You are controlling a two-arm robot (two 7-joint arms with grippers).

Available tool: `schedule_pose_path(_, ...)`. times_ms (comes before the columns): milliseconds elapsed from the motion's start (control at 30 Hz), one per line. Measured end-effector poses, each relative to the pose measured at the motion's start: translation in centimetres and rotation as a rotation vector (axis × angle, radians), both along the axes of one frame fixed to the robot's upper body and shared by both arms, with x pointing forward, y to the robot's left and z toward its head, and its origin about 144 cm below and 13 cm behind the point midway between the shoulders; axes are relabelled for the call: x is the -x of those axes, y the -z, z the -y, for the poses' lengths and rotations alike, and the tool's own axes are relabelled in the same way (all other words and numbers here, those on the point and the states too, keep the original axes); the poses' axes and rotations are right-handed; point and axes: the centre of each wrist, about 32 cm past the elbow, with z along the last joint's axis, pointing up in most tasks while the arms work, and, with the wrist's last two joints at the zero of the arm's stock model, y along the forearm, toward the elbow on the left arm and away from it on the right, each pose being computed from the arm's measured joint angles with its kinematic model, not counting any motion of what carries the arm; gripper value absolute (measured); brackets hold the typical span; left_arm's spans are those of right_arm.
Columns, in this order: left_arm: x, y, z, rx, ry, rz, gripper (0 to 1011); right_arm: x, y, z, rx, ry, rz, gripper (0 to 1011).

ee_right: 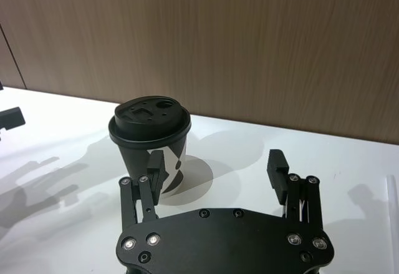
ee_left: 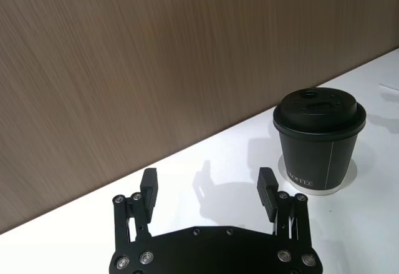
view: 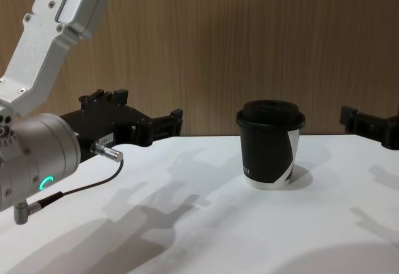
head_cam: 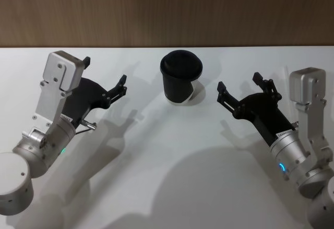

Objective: Pick up the straw with one hand, pass it to the other hand, and insert it into the cup.

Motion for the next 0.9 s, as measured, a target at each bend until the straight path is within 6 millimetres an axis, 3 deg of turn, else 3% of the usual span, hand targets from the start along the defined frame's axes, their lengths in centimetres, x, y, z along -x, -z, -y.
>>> schedule_pose_path(900,0.0,0.0,0.0,0.0,0.0,0.0,1003,0.0,0.0,0.0,0.0,0.0,0.0,1001)
